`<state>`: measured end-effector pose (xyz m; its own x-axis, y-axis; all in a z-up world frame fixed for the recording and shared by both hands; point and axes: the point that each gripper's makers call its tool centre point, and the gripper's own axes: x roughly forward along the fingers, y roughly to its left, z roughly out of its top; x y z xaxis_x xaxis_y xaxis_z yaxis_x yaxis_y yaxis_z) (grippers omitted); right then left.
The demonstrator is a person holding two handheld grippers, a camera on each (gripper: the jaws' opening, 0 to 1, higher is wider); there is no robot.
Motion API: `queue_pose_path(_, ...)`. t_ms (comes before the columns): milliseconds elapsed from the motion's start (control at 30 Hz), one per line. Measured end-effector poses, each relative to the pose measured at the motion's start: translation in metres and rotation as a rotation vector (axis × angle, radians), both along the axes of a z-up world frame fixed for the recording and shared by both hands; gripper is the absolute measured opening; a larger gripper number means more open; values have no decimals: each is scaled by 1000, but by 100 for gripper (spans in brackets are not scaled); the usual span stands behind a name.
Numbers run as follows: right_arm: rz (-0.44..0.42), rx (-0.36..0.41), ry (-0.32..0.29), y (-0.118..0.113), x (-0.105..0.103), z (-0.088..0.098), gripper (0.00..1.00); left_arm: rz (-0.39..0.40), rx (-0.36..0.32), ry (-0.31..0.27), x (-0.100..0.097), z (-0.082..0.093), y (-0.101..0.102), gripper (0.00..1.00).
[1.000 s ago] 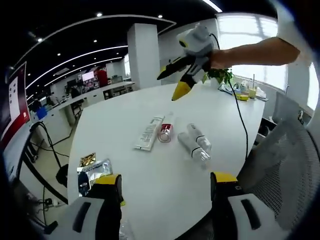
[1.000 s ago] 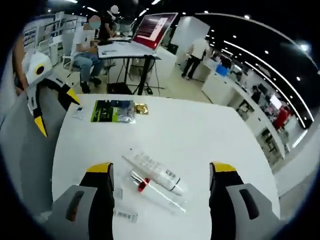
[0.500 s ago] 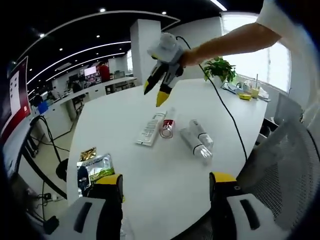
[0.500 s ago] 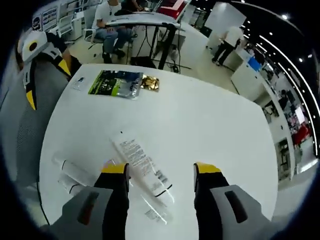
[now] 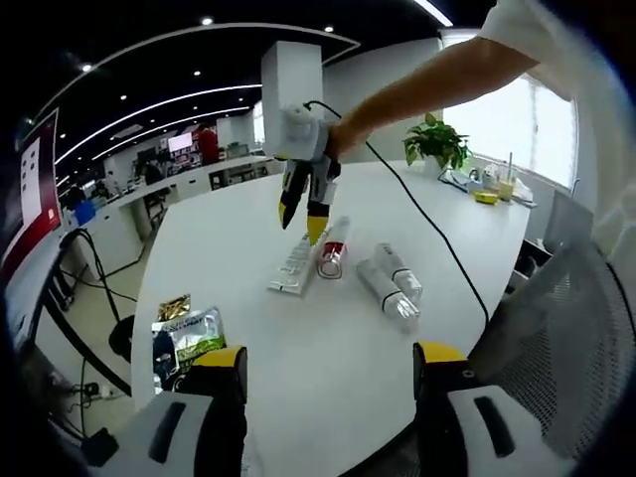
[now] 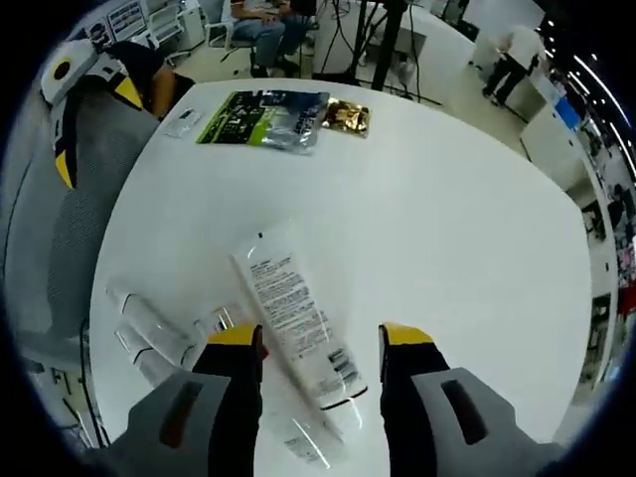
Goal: Arrange the skincare products in the storage area until every visible bottle or jar stands upright without overlapping.
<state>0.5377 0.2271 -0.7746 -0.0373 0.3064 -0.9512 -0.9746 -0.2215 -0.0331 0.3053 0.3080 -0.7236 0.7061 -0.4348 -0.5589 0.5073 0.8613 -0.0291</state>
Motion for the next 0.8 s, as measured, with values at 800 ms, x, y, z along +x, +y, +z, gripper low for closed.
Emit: queue_pose_path(800,173,-146,-17,1,-9,-39,31,13,3,22,-2,-3,5,64)
